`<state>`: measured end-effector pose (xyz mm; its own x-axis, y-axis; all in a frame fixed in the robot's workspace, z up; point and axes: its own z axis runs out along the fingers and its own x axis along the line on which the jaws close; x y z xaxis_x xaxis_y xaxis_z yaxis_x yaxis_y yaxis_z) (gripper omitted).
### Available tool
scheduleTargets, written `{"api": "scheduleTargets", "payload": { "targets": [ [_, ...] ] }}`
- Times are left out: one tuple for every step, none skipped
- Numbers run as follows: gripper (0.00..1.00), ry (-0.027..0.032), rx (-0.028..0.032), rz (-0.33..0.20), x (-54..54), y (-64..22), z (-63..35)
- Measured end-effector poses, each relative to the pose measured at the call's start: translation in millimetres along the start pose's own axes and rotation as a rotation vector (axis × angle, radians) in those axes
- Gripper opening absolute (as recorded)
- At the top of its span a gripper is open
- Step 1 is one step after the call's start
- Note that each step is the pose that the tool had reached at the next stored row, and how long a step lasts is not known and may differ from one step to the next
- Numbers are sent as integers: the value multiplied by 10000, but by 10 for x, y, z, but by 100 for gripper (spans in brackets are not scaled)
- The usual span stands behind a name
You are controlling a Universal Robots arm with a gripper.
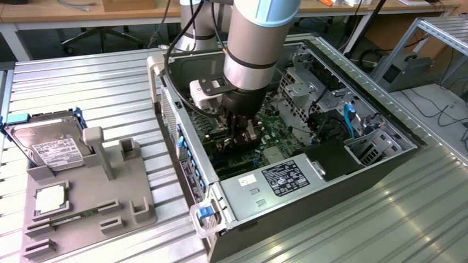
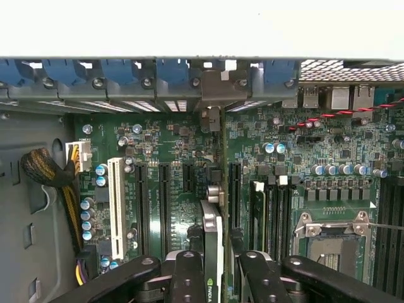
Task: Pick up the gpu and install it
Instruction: 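Insert the gpu into the slot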
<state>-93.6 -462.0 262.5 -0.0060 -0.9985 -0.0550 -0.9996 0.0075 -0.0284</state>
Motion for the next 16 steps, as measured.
{"api": "scheduleTargets", "payload": {
  "targets": [
    [27,-1,1,0,0,0,1],
    [27,-1,0,0,0,0,1],
    [27,-2,1,0,0,0,1],
    [27,-2,1,0,0,0,1],
    [27,-2,1,0,0,0,1],
    [27,-2,1,0,0,0,1],
    [27,-2,1,0,1,0,2],
    [27,-2,2,-1,1,0,2],
    [27,-2,2,0,2,0,2],
    [27,-2,1,0,2,0,2],
    [27,-4,2,-1,2,0,2],
    [27,-8,2,0,2,0,1],
    [27,-12,2,-1,2,0,-1],
    [27,-13,3,0,1,0,-4],
    [27,-14,3,0,1,-1,-9],
    [27,-17,4,0,0,-1,-14]
  ]
}}
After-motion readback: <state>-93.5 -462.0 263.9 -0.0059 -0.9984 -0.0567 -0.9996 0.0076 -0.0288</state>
